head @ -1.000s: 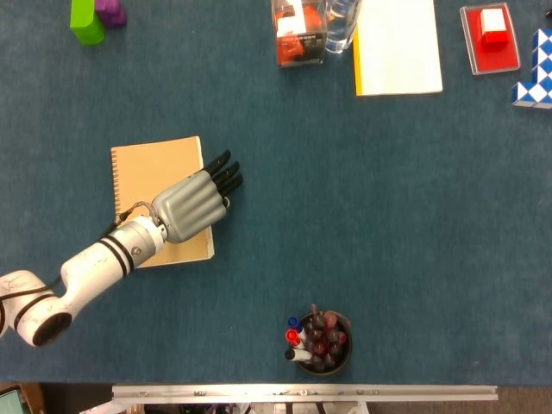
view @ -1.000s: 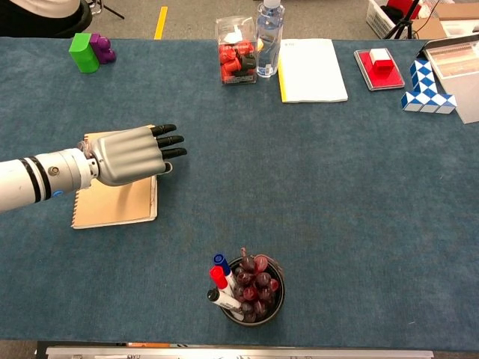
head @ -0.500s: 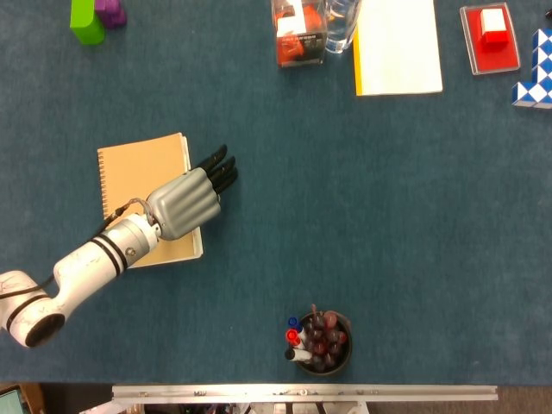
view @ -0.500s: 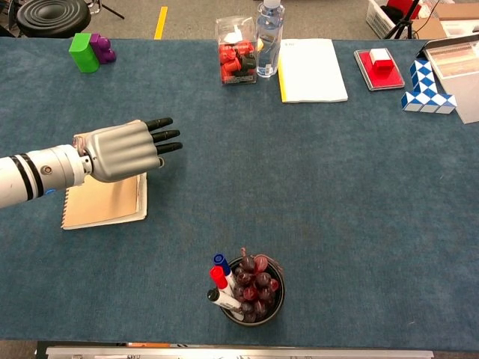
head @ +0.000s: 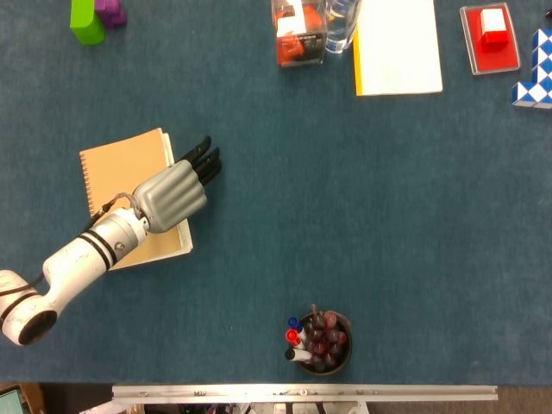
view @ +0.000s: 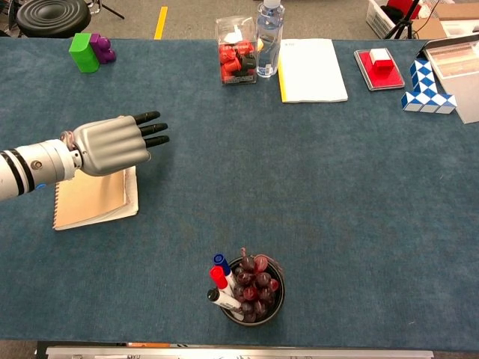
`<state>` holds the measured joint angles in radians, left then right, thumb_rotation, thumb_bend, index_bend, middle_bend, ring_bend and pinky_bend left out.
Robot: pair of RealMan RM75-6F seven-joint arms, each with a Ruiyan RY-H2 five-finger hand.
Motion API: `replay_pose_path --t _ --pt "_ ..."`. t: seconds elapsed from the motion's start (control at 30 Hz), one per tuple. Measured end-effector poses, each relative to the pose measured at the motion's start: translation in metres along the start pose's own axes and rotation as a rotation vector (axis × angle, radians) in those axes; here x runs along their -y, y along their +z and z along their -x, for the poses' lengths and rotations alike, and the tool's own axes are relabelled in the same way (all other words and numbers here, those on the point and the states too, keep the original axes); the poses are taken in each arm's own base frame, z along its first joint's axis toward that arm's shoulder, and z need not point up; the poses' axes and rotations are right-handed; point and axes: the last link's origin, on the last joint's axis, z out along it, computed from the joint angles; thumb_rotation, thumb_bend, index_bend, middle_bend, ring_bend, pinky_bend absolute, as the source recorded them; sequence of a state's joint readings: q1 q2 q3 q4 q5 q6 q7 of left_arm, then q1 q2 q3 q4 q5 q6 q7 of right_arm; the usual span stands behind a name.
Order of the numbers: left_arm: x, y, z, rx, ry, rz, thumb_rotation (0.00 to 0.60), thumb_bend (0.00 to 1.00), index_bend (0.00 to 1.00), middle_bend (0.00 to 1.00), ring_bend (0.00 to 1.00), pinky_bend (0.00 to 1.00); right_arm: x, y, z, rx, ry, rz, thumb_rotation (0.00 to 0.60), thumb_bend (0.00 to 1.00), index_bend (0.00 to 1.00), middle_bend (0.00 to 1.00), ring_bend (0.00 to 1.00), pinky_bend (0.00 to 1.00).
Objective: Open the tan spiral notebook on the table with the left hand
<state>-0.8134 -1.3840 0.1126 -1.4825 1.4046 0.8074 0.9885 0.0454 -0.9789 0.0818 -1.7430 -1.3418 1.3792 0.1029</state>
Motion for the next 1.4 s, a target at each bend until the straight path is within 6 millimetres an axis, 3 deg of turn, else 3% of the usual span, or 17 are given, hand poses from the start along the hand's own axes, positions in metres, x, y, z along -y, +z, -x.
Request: replay_pose_path --t 0.2,0.43,0.63,1.03,1.4 --pt "0.003 0.001 0.006 0.018 -0.043 -0.015 0.600 0.31 0.66 0.14 0.00 0.04 0.002 0.000 -0.001 -0.002 0.000 -0.003 0.600 0.28 0.16 0.25 0.16 0.21" --pt "0.007 0.002 0.009 0.010 -0.135 -0.038 0.600 0.31 0.68 0.17 0.01 0.04 0.003 -0.001 -0.002 -0.005 -0.001 -0.006 0.600 0.28 0.16 0.25 0.16 0.21" --pt "0.012 0.002 -0.001 -0.055 -0.202 -0.051 0.600 0.31 0.68 0.19 0.03 0.04 0.004 -0.001 -0.003 -0.009 0.001 -0.008 0.600 0.28 0.16 0.25 0.16 0.21" --pt "0.012 -0.005 -0.054 -0.268 -0.316 -0.002 0.600 0.31 0.66 0.20 0.04 0.04 0.004 -0.001 -0.003 -0.012 0.007 -0.006 0.600 0.28 0.16 0.25 0.16 0.21" --pt "0.006 -0.005 -0.096 -0.338 -0.478 0.025 0.574 0.31 0.64 0.20 0.04 0.04 0.000 -0.002 -0.002 -0.011 0.010 0.002 0.600 0.28 0.16 0.25 0.16 0.21"
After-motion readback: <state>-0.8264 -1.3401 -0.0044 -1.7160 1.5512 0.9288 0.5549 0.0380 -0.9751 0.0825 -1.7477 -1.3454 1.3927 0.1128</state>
